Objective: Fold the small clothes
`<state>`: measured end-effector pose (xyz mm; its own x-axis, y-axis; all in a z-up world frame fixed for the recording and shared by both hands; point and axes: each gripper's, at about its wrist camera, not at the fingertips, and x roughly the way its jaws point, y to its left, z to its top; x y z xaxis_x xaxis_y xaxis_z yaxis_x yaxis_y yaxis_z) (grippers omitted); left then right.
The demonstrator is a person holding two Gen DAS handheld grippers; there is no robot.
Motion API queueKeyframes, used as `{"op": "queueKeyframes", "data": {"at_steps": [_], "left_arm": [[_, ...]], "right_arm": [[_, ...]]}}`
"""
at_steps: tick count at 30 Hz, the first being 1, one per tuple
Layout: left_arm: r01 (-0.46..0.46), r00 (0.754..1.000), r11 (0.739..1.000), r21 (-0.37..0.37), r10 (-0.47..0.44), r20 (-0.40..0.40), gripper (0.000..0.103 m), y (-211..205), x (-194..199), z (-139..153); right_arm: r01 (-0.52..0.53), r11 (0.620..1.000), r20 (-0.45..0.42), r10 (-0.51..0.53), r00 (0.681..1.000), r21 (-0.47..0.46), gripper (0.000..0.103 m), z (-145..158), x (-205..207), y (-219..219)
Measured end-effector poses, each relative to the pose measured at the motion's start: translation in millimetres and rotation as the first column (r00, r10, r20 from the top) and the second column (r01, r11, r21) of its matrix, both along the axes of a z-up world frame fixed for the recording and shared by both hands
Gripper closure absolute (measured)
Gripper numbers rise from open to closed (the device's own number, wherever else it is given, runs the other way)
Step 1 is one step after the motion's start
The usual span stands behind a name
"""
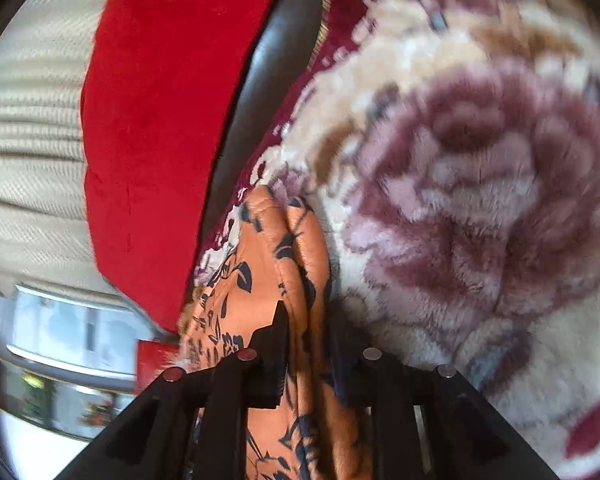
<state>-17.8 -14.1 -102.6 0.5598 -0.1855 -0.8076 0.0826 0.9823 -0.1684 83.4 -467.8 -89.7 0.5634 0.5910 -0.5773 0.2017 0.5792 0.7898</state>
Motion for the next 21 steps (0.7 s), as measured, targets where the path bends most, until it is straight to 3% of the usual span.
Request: {"op": "queueKeyframes", "data": {"at_steps": [3, 5, 6, 7, 9, 10, 11, 12, 17, 21], "left_arm": [[0.000, 1.000, 1.000, 0.001, 0.000, 0.000, 0.021, -0.7, -0.6, -0.7], [0.002, 1.000, 1.000, 0.000, -0.002, 0.000, 0.021, -0.9, -0.1, -1.2], [0.003, 1.000, 1.000, -0.002, -0.003, -0.001, 0.021, -0.7, 0.2, -0.9], [0.003, 1.000, 1.000, -0.006, -0.003, -0.003, 0.021, 0.5, 0.2, -0.2], [0.006, 1.000, 1.000, -0.013, -0.007, -0.005, 0.021, 1.3, 0.0, -0.1], [0.008, 1.000, 1.000, -0.014, -0.008, -0.004, 0.021, 2.6, -0.4, -0.5], [0.008, 1.000, 1.000, -0.013, -0.008, -0.002, 0.021, 2.8, -0.5, -0.6], [0.008, 1.000, 1.000, -0.012, -0.008, -0.001, 0.021, 2.6, -0.8, -0.6], [0.015, 1.000, 1.000, -0.011, -0.015, 0.003, 0.021, 2.0, -1.1, -0.3], [0.021, 1.000, 1.000, -0.012, -0.021, 0.005, 0.021, 2.8, -1.5, 0.3]], "right_arm": [[-0.023, 0.995, 0.035, 0.026, 0.999, -0.095, 0.082, 27.9, 3.8, 2.7], [-0.032, 0.987, 0.039, 0.039, 0.998, -0.156, 0.067, 35.8, 10.6, 9.5], [-0.034, 0.983, 0.028, 0.040, 0.999, -0.180, 0.031, 35.3, 15.9, 11.9], [-0.030, 0.981, 0.018, 0.034, 0.999, -0.193, 0.010, 31.8, 21.5, 14.0], [-0.045, 0.972, 0.010, 0.049, 0.999, -0.231, 0.013, 24.1, 31.4, 19.8], [-0.064, 0.971, 0.012, 0.068, 0.998, -0.229, 0.023, 19.4, 32.0, 22.4], [-0.083, 0.972, 0.022, 0.090, 0.996, -0.222, 0.039, 15.5, 29.3, 24.8], [-0.095, 0.971, 0.007, 0.099, 0.995, -0.218, 0.081, 11.2, 29.9, 25.4], [0.010, 0.995, -0.047, -0.015, 0.999, -0.102, 0.085, -13.5, 26.2, -1.0], [0.076, 0.994, -0.019, -0.078, 0.997, -0.077, 0.078, 3.8, 0.0, -6.8]]}}
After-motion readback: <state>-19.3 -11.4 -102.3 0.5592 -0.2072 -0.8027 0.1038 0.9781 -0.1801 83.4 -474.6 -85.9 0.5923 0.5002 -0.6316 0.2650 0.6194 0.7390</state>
